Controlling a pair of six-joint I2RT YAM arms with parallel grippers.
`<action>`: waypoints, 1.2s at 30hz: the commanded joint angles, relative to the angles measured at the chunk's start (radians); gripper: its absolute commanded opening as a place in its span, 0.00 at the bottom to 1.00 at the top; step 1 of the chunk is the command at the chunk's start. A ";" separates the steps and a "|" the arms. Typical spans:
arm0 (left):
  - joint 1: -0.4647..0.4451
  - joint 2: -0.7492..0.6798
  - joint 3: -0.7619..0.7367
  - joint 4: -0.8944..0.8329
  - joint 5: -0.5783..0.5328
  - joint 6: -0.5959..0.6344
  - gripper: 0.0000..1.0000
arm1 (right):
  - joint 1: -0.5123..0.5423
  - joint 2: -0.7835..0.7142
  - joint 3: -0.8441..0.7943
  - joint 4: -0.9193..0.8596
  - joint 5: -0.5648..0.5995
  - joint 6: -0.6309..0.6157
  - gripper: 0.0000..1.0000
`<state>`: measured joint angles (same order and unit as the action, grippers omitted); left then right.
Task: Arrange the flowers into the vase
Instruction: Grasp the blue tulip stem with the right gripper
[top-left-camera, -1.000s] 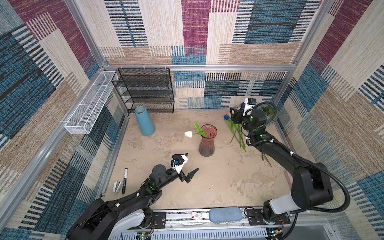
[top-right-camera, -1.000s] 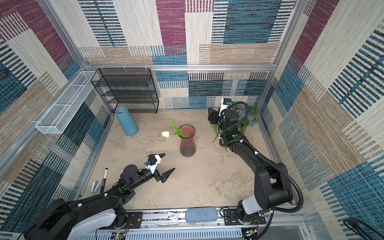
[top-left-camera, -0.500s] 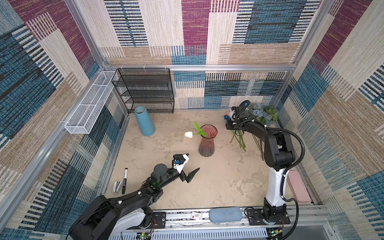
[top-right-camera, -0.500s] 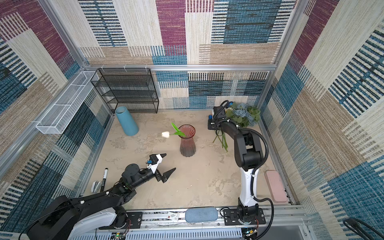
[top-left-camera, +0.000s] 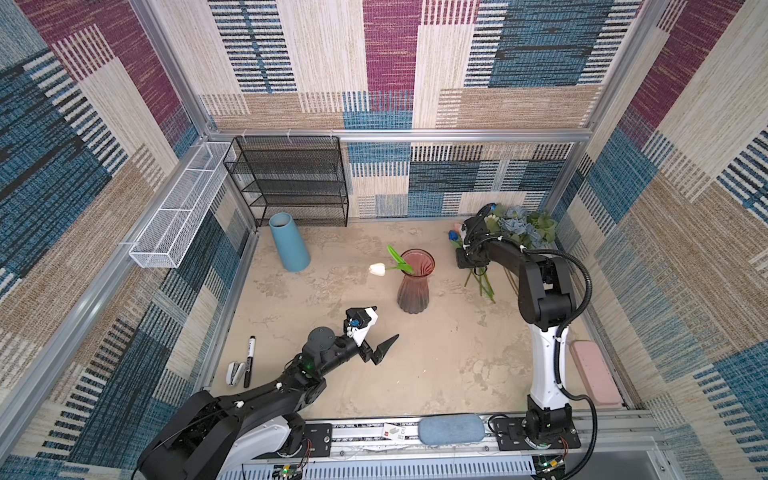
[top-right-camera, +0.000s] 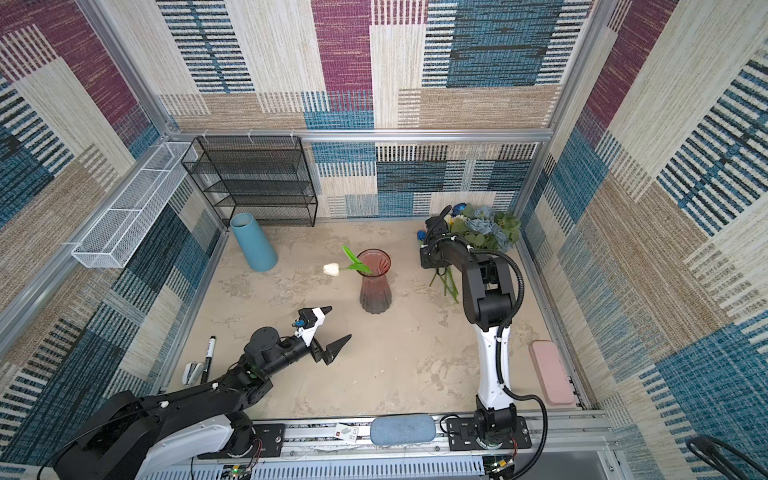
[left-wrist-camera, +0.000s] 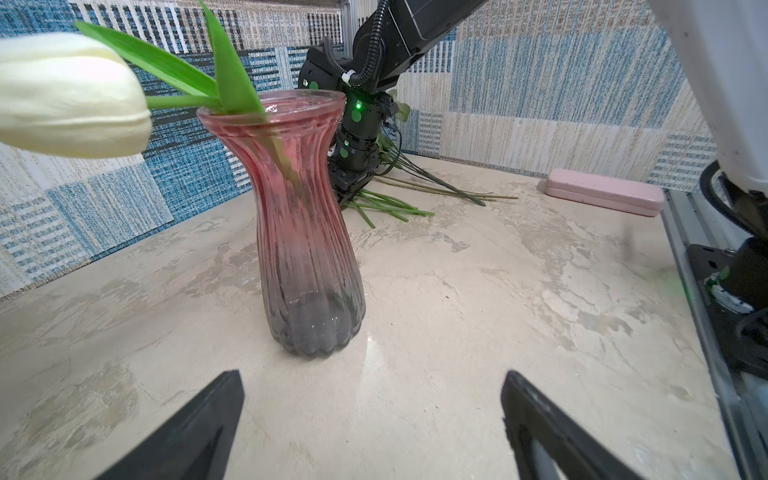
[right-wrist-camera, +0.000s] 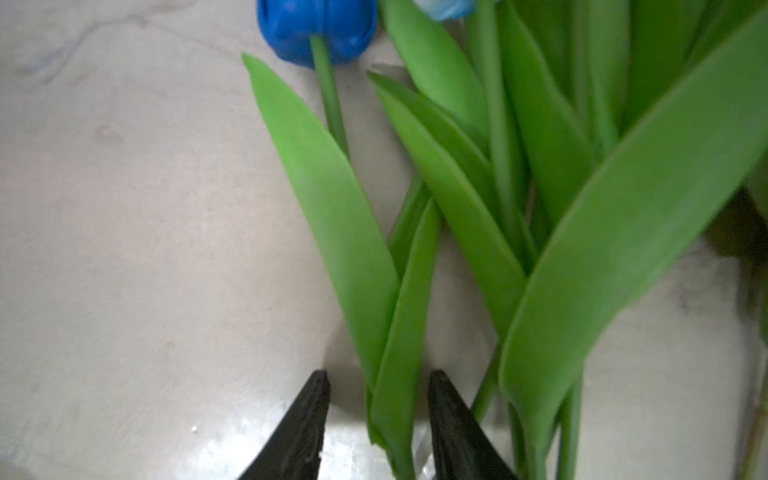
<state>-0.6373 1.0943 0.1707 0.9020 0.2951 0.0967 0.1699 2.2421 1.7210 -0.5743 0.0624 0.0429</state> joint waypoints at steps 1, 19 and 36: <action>-0.001 -0.003 0.007 0.008 0.009 0.000 0.99 | 0.000 0.021 0.021 -0.016 -0.001 -0.024 0.36; -0.001 -0.008 0.009 -0.006 0.003 0.003 0.99 | 0.000 -0.047 0.018 0.020 -0.234 0.027 0.12; -0.001 -0.008 0.015 -0.015 0.013 -0.003 0.99 | 0.039 -0.015 0.033 0.024 -0.294 0.121 0.41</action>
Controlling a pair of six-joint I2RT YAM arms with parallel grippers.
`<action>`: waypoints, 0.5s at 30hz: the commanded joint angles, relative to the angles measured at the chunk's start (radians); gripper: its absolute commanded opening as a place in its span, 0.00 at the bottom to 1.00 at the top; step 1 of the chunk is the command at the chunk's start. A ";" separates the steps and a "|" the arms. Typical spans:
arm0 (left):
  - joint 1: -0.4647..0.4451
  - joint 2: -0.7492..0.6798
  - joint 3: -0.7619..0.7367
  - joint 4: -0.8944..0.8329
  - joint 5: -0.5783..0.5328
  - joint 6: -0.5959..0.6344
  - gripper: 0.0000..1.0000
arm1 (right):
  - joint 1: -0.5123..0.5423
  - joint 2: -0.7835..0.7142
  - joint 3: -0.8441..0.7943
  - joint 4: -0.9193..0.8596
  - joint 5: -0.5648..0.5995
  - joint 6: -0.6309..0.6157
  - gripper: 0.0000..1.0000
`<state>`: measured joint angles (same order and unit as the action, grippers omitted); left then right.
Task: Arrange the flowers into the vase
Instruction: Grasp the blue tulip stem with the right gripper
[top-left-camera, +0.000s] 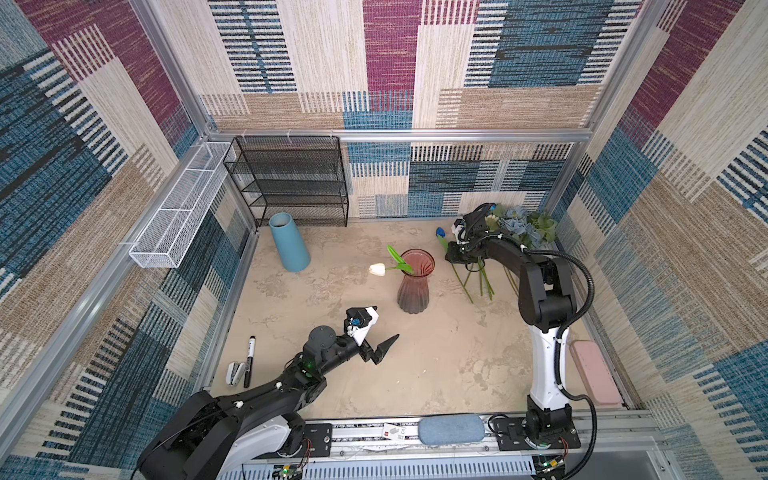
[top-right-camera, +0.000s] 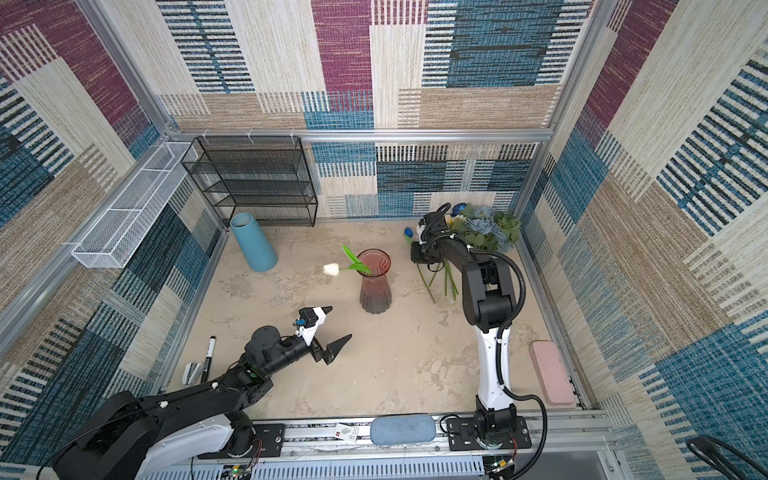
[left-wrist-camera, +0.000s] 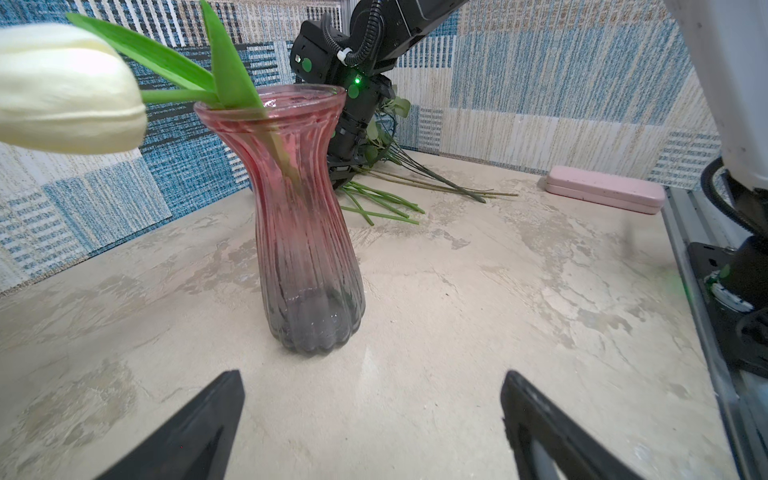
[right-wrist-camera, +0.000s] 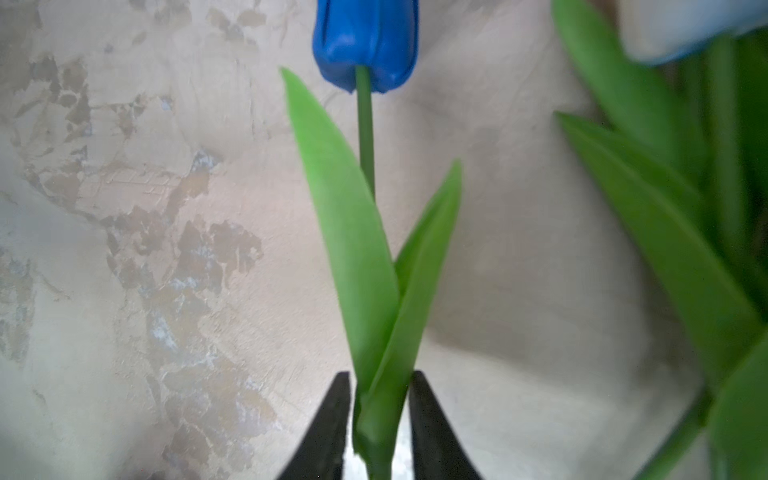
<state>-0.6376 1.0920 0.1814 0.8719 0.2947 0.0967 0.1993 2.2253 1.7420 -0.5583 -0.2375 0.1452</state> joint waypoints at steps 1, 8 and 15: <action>0.000 -0.009 0.004 0.013 0.015 -0.003 0.99 | 0.013 -0.004 0.010 0.005 0.008 0.013 0.44; 0.000 -0.006 0.007 0.005 0.019 -0.002 0.99 | 0.034 -0.046 -0.015 -0.033 0.071 -0.068 0.50; -0.001 -0.007 0.009 0.003 0.026 -0.005 0.99 | 0.068 0.000 0.004 -0.114 0.144 -0.139 0.47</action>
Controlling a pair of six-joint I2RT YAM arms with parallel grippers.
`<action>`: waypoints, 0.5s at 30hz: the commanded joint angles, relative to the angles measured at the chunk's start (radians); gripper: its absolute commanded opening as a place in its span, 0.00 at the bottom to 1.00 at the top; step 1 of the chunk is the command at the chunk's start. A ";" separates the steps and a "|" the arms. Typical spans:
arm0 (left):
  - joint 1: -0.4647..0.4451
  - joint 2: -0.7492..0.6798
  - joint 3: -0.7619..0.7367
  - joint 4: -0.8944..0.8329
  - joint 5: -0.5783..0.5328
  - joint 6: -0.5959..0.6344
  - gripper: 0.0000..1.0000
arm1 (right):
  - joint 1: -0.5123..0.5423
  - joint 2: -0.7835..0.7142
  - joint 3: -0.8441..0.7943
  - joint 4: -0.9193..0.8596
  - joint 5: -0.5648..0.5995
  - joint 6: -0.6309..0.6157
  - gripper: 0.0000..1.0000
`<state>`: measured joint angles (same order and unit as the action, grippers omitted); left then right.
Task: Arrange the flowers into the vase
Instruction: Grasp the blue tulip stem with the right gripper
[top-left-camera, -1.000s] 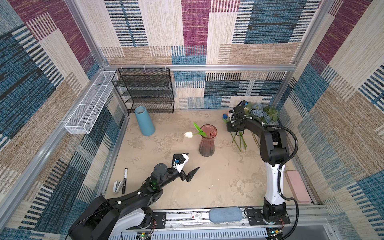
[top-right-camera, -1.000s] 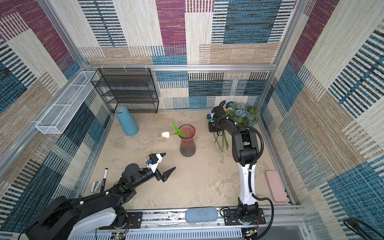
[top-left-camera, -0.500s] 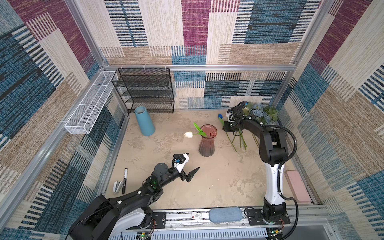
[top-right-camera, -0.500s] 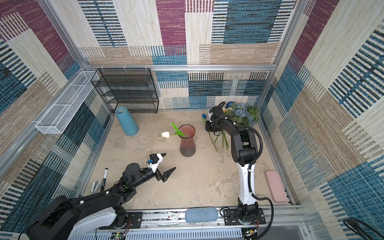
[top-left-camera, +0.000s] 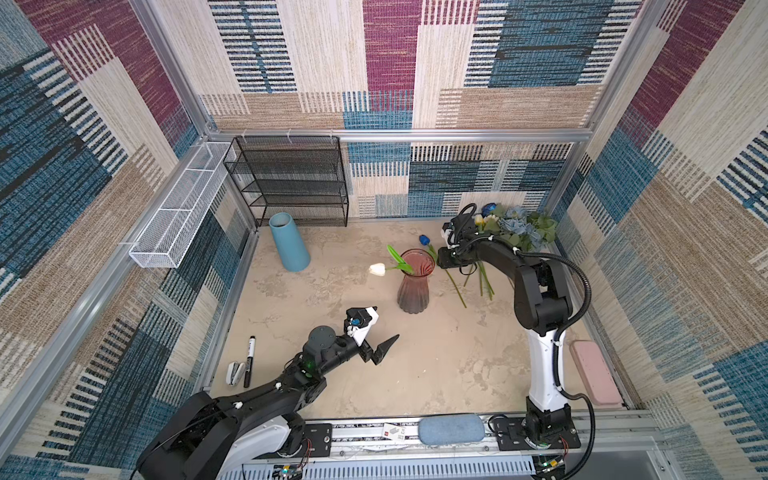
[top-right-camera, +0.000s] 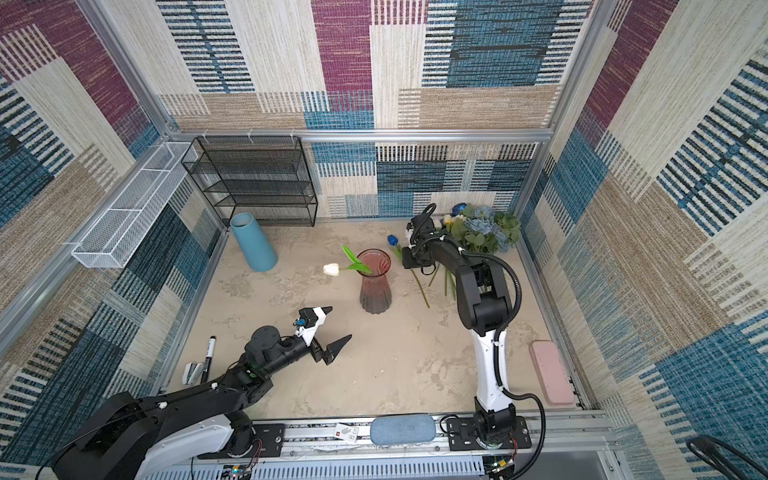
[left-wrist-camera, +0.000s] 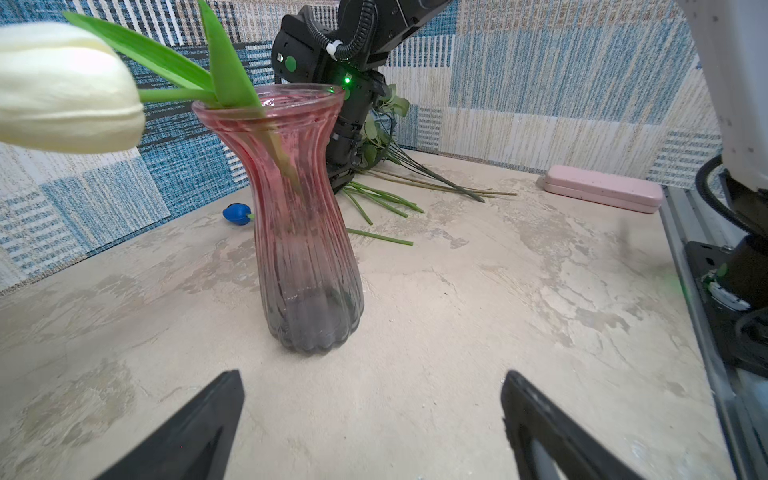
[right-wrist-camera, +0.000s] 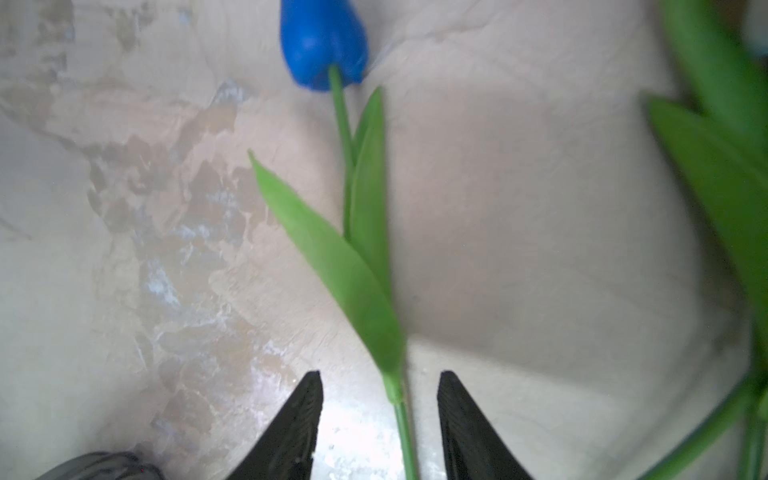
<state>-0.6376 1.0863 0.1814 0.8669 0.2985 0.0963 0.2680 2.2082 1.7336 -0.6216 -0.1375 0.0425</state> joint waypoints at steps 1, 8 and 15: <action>-0.001 0.000 0.009 0.007 0.021 -0.004 0.99 | 0.001 0.021 0.013 -0.053 0.041 -0.039 0.47; -0.002 -0.004 0.007 0.006 0.020 -0.001 0.99 | 0.006 0.030 0.009 -0.050 0.078 -0.054 0.46; -0.002 -0.008 0.006 0.007 0.022 -0.001 0.99 | 0.007 0.052 -0.005 -0.045 0.072 -0.074 0.28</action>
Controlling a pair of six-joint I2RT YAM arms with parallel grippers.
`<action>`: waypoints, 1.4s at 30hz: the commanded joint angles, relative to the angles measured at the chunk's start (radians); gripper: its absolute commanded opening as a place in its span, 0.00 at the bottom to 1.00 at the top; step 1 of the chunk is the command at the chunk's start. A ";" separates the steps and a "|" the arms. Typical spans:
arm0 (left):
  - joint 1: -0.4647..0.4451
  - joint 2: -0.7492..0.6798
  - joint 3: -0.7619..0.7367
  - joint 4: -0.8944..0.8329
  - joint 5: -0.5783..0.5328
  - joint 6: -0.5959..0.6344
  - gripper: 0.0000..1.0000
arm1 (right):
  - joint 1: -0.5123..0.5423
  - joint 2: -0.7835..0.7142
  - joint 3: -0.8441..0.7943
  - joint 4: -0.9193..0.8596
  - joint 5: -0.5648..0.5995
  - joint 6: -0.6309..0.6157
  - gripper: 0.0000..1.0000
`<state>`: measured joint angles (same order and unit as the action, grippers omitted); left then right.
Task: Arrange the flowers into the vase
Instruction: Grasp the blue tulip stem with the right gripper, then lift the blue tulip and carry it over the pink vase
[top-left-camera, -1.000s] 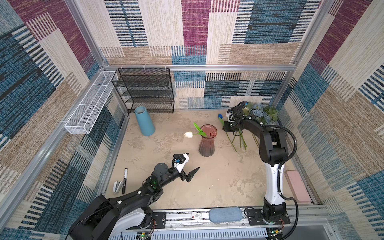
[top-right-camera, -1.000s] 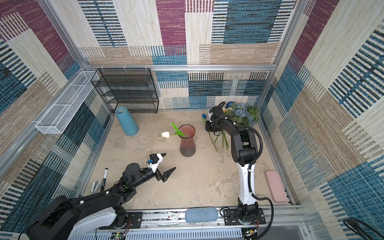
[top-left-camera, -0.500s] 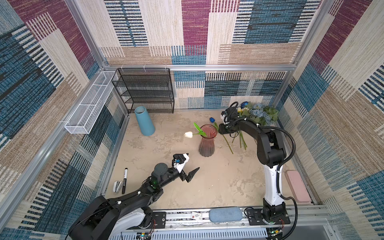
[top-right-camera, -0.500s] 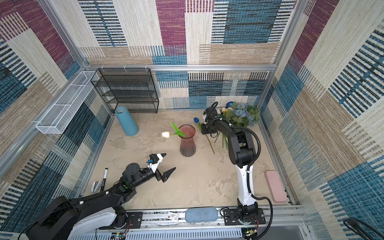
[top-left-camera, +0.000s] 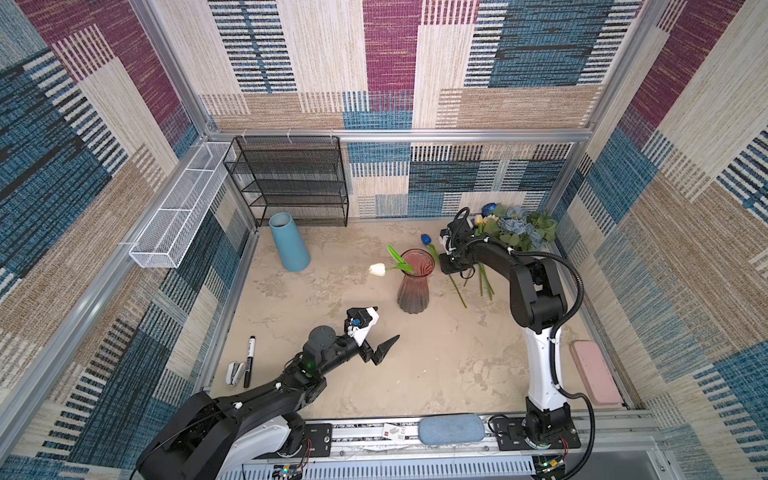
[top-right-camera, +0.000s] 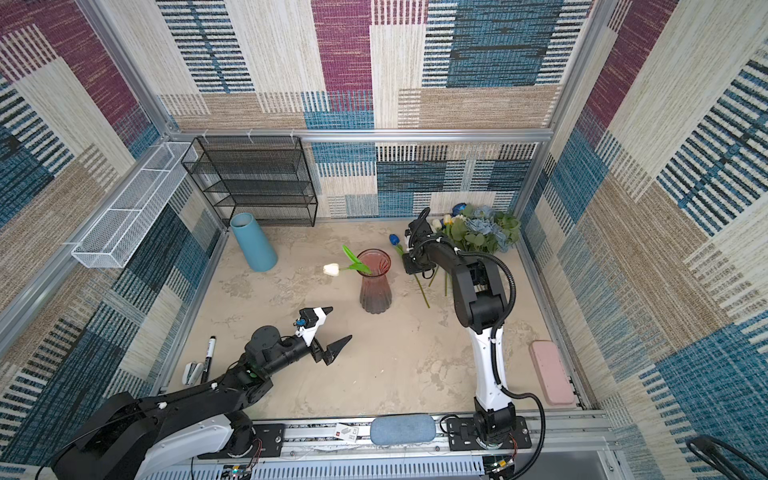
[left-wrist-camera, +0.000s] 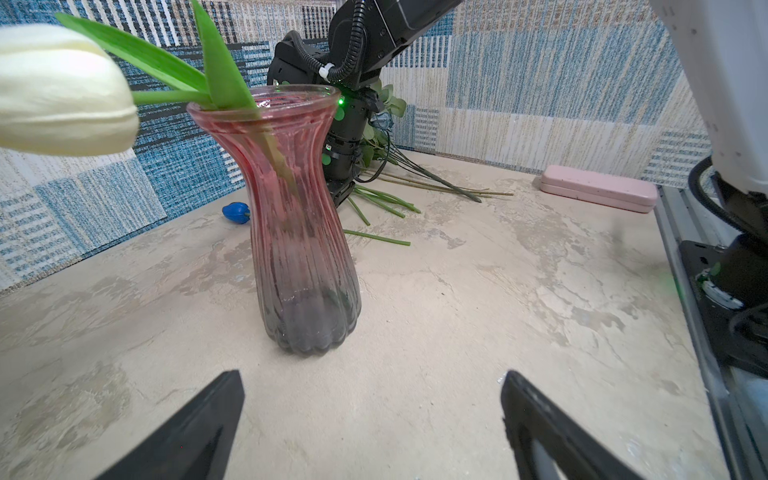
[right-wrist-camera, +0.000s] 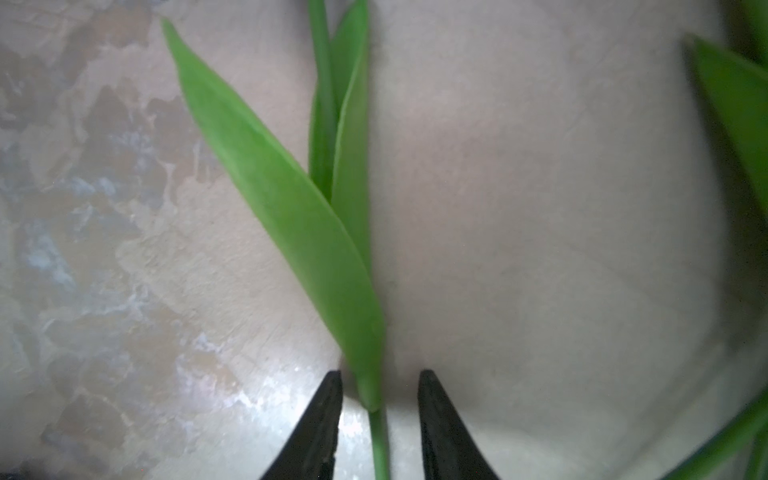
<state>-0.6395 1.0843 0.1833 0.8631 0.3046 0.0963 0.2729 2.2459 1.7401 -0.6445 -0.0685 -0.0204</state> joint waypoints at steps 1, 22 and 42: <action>0.000 -0.007 0.004 0.010 0.013 0.000 0.99 | 0.002 0.010 -0.020 -0.015 -0.009 -0.008 0.27; 0.001 -0.005 0.001 0.019 0.012 0.011 0.99 | 0.004 -0.157 -0.086 0.183 -0.135 0.071 0.00; -0.001 -0.012 -0.005 0.027 0.025 0.011 0.99 | 0.079 -0.676 -0.333 0.872 -0.433 0.213 0.00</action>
<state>-0.6399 1.0775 0.1802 0.8692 0.3206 0.0967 0.3378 1.6169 1.4345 0.0158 -0.4526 0.1516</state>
